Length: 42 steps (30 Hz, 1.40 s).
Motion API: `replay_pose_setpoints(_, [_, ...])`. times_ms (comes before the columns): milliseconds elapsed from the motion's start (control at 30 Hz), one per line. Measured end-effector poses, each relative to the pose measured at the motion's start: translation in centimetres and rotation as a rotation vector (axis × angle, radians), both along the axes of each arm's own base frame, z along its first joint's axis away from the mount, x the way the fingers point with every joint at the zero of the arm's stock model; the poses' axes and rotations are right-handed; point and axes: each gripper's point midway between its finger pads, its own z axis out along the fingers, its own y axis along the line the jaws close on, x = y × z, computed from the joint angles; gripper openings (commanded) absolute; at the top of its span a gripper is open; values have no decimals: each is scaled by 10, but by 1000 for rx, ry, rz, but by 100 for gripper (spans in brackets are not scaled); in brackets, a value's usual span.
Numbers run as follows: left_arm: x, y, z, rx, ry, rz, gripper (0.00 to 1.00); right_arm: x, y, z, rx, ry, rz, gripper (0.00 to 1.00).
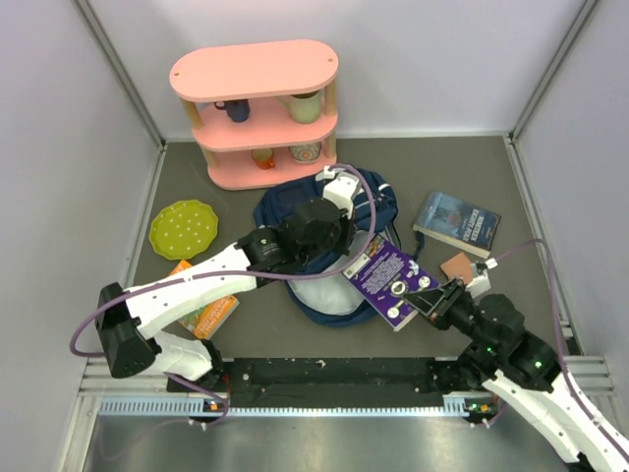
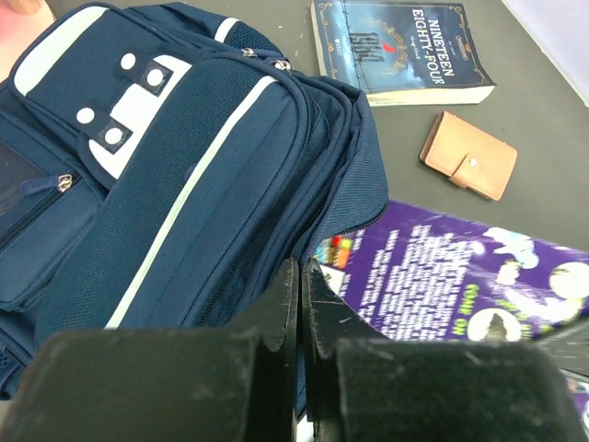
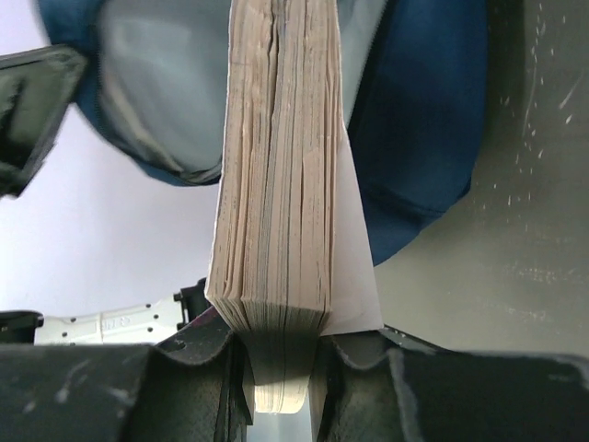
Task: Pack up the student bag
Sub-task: Place the book in the student bag.
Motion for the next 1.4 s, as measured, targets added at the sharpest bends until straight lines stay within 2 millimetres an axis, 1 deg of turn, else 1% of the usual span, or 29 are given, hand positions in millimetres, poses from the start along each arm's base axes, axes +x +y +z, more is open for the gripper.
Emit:
replay_pose_setpoints(200, [-7,-5,0,-3,2,-17,0,17,31,-46,137,89,11,0])
replay_pose_setpoints(300, [-9,-7,0,-7,6,-22,0,25,38,-59,191,101,-1,0])
replay_pose_setpoints(367, [-11,-8,0,-12,11,-22,0,30,39,-56,203,89,-14,0])
replay_pose_setpoints(533, [-13,-10,0,-19,17,-26,0,45,41,-30,250,24,-53,0])
replay_pose_setpoints(600, [-14,-10,0,-20,17,-27,0,50,43,-25,257,23,-64,0])
replay_pose_setpoints(767, [-14,-11,2,-22,14,-26,0,62,52,-30,240,72,-83,0])
replay_pose_setpoints(967, [-14,-12,6,-29,11,-27,0,77,63,-47,198,123,-104,0])
replay_pose_setpoints(1067, [-15,-13,9,-35,9,-32,0,90,71,-46,187,119,-118,0])
replay_pose_setpoints(1233, [-16,-13,11,-32,11,-45,0,116,90,-33,206,87,-118,0])
replay_pose_setpoints(1333, [-17,-11,13,-17,13,-46,0,133,103,-35,219,94,-114,0])
replay_pose_setpoints(1400, [-18,-9,14,-6,14,-45,0,142,106,-40,230,100,-118,0])
